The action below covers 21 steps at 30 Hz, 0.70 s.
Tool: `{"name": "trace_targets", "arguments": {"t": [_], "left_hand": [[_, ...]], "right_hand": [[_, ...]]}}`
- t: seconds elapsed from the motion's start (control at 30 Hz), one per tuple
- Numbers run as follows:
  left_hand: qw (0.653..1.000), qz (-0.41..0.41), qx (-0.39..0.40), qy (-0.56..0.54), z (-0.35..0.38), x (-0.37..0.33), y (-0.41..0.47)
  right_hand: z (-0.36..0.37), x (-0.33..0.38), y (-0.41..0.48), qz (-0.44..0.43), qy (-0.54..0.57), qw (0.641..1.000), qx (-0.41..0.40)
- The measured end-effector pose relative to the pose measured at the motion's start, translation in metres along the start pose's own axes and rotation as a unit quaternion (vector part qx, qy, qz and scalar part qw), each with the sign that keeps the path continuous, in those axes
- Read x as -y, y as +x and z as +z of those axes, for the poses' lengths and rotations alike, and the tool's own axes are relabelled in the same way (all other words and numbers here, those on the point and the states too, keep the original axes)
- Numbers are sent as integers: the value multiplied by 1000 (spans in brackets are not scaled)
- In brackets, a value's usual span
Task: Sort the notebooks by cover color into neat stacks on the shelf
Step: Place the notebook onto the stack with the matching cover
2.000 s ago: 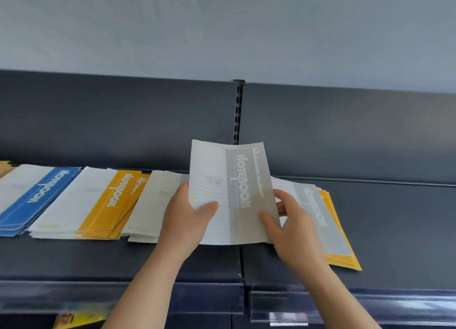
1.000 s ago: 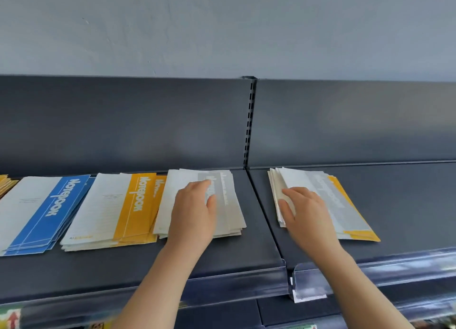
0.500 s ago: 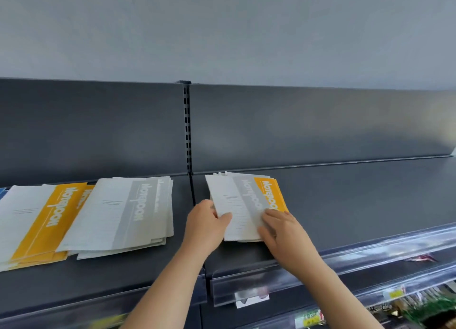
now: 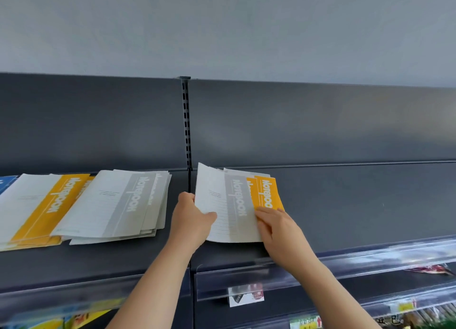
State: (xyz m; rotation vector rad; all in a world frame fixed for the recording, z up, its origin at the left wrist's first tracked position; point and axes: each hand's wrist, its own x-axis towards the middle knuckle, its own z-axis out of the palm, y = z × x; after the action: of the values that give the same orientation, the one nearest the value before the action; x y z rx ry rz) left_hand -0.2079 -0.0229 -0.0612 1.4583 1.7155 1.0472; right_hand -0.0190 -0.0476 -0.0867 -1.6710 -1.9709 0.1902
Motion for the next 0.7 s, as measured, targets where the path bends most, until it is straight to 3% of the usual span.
{"name": "trace_targets", "arguments": {"t": [0.1, 0.2, 0.43, 0.57, 0.7], "left_hand": [[1000, -4, 0, -4, -3, 4, 1], [1000, -10, -3, -6, -4, 3, -1], [1000, -15, -3, 5, -1, 1, -1], [1000, -22, -8, -6, -1, 1, 0], [1000, -20, -10, -18, -4, 3, -1]], "right_hand": [[0, -3, 0, 34, 25, 999, -20], [0, -7, 3, 61, -23, 997, -41], [-6, -6, 6, 40, -24, 998, 50], [-2, 5, 5, 5, 23, 998, 55], [-5, 4, 5, 69, 49, 996, 23]]}}
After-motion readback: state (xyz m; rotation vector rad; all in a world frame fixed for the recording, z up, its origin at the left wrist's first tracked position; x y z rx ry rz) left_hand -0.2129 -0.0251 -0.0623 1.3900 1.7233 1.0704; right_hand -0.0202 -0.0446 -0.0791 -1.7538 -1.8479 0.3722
